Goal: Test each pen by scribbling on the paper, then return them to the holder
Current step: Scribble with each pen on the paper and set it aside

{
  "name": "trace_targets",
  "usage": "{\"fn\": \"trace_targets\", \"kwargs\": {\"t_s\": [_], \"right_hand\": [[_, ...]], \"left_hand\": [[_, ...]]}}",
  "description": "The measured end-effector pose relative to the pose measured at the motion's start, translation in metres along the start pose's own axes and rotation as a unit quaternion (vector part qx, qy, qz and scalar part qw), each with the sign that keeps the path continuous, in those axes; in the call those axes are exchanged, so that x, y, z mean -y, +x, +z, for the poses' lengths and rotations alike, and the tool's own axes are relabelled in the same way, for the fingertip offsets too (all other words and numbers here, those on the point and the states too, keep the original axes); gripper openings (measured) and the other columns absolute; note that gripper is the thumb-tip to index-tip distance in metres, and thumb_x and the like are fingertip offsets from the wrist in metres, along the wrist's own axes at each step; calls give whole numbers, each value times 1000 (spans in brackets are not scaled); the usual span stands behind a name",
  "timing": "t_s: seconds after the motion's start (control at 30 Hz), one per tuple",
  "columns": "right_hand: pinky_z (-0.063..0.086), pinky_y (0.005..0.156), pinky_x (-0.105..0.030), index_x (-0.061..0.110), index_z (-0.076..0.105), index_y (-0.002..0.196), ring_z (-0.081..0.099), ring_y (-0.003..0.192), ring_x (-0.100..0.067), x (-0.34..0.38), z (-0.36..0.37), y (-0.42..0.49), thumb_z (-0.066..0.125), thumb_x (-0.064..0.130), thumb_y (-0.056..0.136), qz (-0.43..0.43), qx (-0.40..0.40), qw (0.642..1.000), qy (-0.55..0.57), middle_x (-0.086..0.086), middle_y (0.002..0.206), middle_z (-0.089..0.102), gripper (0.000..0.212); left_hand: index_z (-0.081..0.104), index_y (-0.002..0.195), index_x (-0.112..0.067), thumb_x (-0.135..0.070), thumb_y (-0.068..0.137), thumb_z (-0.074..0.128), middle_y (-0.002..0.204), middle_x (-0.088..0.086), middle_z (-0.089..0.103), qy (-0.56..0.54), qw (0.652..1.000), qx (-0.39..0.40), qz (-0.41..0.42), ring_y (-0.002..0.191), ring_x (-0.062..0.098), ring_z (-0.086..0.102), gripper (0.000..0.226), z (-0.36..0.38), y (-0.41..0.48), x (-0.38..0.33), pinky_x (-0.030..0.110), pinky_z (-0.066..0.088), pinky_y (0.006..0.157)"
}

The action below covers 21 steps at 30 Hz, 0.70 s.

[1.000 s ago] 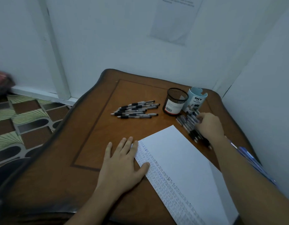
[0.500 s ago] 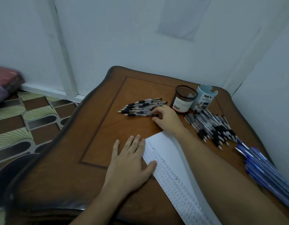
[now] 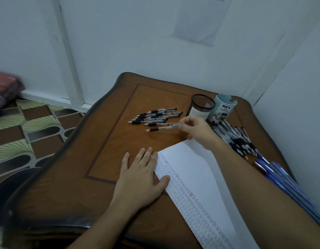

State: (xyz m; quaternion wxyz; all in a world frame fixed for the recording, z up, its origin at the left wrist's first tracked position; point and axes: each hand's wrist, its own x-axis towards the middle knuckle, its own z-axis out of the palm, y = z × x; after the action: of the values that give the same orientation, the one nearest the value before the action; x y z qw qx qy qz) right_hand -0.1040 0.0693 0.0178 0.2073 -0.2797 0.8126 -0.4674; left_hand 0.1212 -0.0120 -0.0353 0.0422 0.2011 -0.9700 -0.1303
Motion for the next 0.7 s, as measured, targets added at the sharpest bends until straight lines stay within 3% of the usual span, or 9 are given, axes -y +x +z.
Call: {"fn": "trace_targets", "kwargs": {"t_s": [0.1,0.2,0.3,0.4,0.47,0.57,0.63,0.7], "right_hand": [[52,65,-29,11,61,93,62,83,-21,9,-7,-13,65,3,90,-1,-33,962,271,-12,100,68,10],[58,73,-38,14,58,106,70,85,-23,11,-8,-24,53,9,100,-23,-69,920,385,-6,92,74,10],[60,62,-40,25,57,114,64,62,-18,10,2,-32,42,21,106,-39,-90,896,433,-4,76,65,17],[40,41,-22,37,54,121,41,46,-10,10,12,-36,37,27,108,-28,-81,902,424,0,68,54,24],[28,38,-16,34,56,117,32,43,-8,9,16,-37,38,27,108,-19,-69,910,408,0,67,51,21],[24,38,-14,29,58,105,30,42,-7,10,20,-40,41,24,107,-10,-62,911,408,-1,66,49,18],[24,37,-15,28,57,108,31,43,-8,11,21,-42,46,26,105,-18,-47,904,425,-3,64,47,12],[25,36,-18,23,56,118,32,42,-7,9,22,-44,54,29,98,-18,-23,895,444,-1,57,42,21]], "left_hand": [[7,156,-32,-75,75,-3,164,-11,-1,7,1000,2,-1,150,7,-7,93,1,0,0,46,-10,119],[7,156,-32,-76,74,-4,164,-11,-1,6,1000,3,-2,150,7,-6,94,0,0,0,47,-9,119],[8,157,-32,-76,74,-3,164,-11,0,0,1000,3,-3,150,7,-6,94,0,0,0,47,-9,119],[9,157,-32,-76,76,0,164,-11,1,-1,1000,3,-2,150,7,-5,93,0,0,0,47,-8,119],[9,157,-32,-76,79,4,164,-11,1,-3,1000,1,-2,150,7,-5,89,0,0,1,47,-8,119],[7,156,-32,-75,80,4,164,-11,0,4,1000,2,-1,150,7,-6,88,1,0,1,46,-8,119],[8,156,-32,-76,77,1,164,-11,1,2,1000,0,-1,150,7,-5,91,1,-1,0,46,-8,119],[9,156,-32,-76,79,4,164,-11,2,-2,1000,-2,0,150,7,-4,89,1,-1,1,47,-8,119]]}}
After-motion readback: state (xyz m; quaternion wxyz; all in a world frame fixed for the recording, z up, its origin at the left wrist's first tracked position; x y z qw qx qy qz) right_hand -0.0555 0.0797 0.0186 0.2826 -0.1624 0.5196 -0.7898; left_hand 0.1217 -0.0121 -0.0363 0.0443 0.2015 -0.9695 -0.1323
